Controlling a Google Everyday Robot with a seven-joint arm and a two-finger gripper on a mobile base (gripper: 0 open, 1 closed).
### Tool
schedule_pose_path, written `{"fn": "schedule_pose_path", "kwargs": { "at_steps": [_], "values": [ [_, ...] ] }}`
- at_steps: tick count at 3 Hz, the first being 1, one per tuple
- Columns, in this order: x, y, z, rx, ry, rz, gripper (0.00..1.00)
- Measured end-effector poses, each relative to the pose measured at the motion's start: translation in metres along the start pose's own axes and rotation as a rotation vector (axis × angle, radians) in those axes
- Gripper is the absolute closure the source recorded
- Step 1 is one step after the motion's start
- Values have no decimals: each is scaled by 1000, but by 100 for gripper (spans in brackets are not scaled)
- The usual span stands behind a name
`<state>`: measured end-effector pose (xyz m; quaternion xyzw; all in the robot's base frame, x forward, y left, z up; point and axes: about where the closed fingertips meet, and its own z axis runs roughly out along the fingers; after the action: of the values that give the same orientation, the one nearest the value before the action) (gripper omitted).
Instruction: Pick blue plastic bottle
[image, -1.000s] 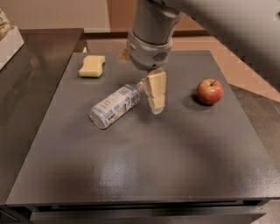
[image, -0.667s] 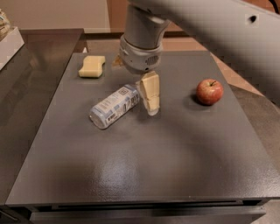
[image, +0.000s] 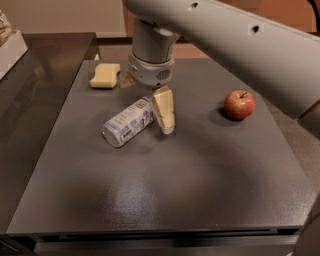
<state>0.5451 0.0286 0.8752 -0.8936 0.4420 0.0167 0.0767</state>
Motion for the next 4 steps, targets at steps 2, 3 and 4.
{"fn": "schedule_pose_path", "kwargs": {
  "at_steps": [2,3,4],
  "values": [
    [-7,1,23,-53,36,-51,18],
    [-9,3,29,-76,60,-65,41],
    [-12,3,27,-79,72,-77,65]
  ]
}}
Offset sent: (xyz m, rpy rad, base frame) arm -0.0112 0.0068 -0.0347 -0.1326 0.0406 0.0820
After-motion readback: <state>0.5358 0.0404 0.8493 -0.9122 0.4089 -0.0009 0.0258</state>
